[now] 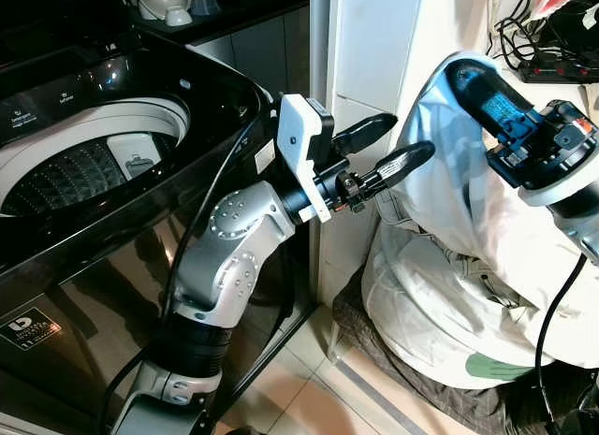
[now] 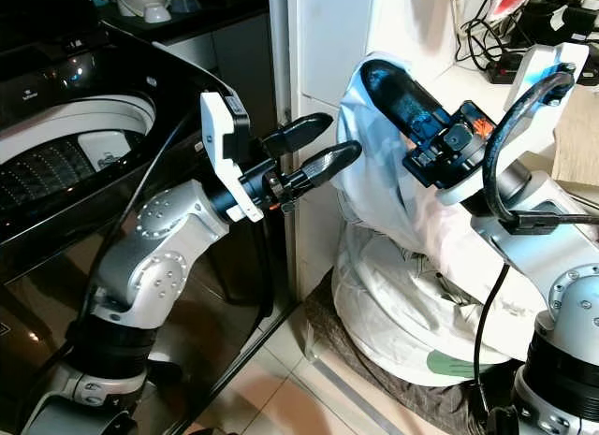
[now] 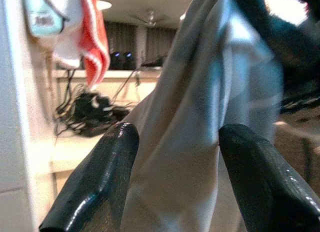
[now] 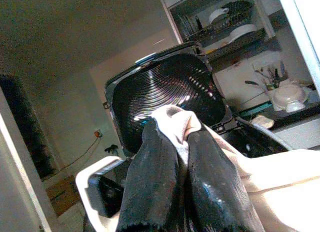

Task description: Clothes washing

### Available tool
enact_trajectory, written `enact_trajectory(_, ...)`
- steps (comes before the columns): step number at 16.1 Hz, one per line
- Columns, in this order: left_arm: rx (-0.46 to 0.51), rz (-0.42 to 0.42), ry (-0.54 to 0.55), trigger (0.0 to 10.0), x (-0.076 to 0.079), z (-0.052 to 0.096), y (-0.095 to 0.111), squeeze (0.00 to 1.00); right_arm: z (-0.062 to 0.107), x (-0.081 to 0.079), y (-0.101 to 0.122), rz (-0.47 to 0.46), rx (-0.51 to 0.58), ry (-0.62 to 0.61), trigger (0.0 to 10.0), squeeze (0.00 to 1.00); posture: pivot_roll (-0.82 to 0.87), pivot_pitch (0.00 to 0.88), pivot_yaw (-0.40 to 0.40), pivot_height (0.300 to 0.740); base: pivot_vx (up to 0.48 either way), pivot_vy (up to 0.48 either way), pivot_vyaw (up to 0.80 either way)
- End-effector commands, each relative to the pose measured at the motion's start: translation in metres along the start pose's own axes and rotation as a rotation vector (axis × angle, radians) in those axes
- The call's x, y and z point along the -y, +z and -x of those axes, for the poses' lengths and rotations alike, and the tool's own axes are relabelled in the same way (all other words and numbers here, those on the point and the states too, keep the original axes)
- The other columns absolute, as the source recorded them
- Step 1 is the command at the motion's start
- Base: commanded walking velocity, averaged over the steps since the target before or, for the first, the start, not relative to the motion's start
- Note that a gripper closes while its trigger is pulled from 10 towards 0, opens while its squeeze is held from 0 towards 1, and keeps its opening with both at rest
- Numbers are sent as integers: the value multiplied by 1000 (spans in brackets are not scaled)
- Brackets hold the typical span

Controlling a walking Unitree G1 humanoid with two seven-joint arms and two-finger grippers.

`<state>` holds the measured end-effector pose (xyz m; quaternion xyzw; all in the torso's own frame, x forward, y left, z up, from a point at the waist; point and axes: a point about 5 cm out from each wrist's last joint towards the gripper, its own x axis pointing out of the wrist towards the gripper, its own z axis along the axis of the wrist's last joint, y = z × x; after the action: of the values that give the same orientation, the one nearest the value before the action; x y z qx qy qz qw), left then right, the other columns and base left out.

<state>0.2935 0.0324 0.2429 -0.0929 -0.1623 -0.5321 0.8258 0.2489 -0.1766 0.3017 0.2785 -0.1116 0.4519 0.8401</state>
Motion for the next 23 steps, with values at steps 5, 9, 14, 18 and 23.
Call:
enact_trajectory(5, 50, 1, -36, 10000, 4, -7, 0, 0, -4, -11, -3, -9, -4, 57, 0, 0, -93, 0, 28, 740, 0, 0, 0)
enact_trajectory(9, 70, 26, -56, 4353, 7, -9, -1, 0, -5, -9, -7, -18, -16, 41, 0, 0, -94, 0, 30, 740, 0, 0, 0)
enact_trajectory(14, 79, 58, -69, 0, 7, -6, -1, 0, -6, -6, -10, -24, -25, 24, 0, 0, -89, 0, 26, 740, 0, 0, 0)
enact_trajectory(18, 82, 61, -67, 0, 6, -5, -1, 0, -7, -6, -10, -21, -23, 21, 0, 0, -90, 0, 26, 740, 0, 0, 0)
enact_trajectory(23, 99, 54, -61, 0, 4, -5, 2, 0, -9, -5, -13, -9, -36, 9, 0, 0, -88, 0, 29, 740, 0, 0, 0)
